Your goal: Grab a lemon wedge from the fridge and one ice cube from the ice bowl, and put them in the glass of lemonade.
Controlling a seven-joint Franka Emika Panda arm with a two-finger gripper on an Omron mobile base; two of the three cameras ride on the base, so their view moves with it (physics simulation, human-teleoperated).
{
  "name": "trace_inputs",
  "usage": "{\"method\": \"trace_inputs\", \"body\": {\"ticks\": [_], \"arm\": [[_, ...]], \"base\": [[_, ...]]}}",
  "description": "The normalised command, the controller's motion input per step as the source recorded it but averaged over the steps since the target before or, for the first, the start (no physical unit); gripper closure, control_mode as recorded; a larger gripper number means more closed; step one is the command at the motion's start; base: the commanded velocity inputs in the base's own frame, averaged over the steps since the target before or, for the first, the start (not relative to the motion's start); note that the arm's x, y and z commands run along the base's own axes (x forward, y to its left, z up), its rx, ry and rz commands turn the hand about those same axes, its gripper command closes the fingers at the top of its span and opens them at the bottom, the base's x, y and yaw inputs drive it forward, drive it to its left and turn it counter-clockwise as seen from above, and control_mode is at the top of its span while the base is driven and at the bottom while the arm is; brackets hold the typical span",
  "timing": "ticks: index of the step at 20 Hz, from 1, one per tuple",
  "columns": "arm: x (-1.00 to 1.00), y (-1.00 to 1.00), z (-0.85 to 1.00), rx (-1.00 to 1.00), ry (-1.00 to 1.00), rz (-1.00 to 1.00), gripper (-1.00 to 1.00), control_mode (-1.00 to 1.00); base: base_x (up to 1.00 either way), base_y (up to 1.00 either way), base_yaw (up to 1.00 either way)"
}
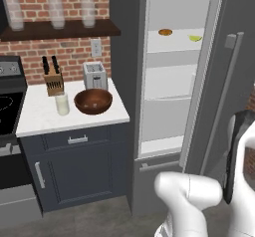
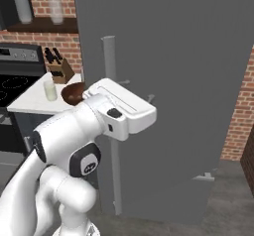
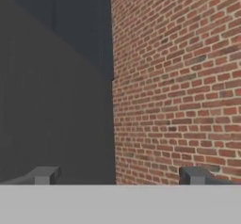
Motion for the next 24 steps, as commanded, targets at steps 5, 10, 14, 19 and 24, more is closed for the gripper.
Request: {"method": "trace_inputs", "body": {"ticks": [5,10,14,19,24], "arm": [[-0.94,0.3,1.0,-0.11,0.36,0.0,-1.0,-1.0],[-0.73,0.82,0.91,-0.24,0.51,0.01,-1.0,-1.0],[-0.29,1.0,0.3,-0.38,0.43,0.0,-1.0,-1.0],[0.03,1.0,-0.06,-0.5,0.44,0.0,-1.0,-1.0],[0.71,1.0,-0.61,-0.38,0.23,-0.08,-1.0,-1.0]], "base": [[0.0,0.0,0.0],[0.0,0.0,0.0],[0.0,0.0,0.0],[0.0,0.0,0.0],[0.0,0.0,0.0]]}}
